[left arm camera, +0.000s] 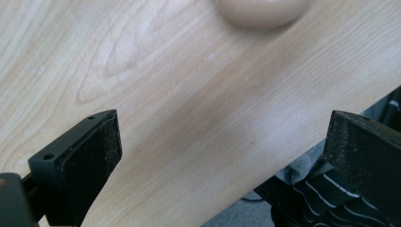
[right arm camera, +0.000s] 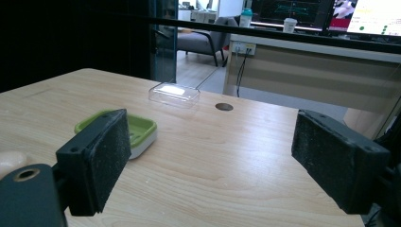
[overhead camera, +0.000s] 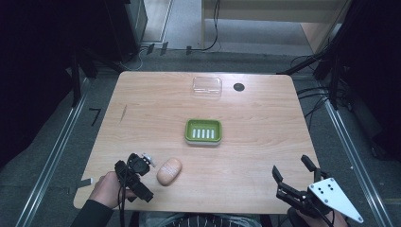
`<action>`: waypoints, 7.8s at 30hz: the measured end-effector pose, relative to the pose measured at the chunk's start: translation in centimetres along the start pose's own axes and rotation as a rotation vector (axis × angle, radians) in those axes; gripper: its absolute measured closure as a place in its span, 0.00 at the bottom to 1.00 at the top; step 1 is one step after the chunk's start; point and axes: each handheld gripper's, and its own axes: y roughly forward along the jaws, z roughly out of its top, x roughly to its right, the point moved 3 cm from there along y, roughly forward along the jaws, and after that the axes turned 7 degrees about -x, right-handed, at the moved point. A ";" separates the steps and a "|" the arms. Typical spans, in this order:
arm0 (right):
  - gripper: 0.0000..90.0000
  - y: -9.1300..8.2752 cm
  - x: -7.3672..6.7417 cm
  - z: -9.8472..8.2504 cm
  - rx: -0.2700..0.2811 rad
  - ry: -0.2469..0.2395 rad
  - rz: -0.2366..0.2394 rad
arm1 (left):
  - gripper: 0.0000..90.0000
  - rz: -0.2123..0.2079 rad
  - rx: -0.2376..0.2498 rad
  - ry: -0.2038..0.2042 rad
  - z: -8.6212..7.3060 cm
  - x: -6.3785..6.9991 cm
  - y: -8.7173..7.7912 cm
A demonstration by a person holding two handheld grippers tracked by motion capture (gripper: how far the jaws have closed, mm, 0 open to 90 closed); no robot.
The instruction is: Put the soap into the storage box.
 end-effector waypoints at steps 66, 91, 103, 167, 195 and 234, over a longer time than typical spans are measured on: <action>0.15 0.0 0.0 0.0 0.002 0.005 0.003 | 0.20 -0.014 0.039 0.039 9.7 1.2 3.0; 0.15 0.0 0.0 0.0 0.004 0.004 0.004 | 0.36 -0.006 0.085 0.083 9.1 1.4 2.7; 0.15 0.0 0.0 0.0 0.004 0.003 0.003 | 0.36 0.004 0.092 0.154 8.6 1.2 2.0; 0.15 0.0 0.1 0.0 0.002 0.003 0.002 | 0.36 0.046 0.125 0.409 13.5 2.0 -1.6; 0.15 0.1 0.1 0.0 0.002 0.002 0.003 | 0.36 0.077 0.112 0.471 15.5 1.6 -2.4; 0.15 0.1 0.1 0.0 0.003 0.002 0.004 | 0.36 0.125 0.107 0.545 20.7 1.0 -4.9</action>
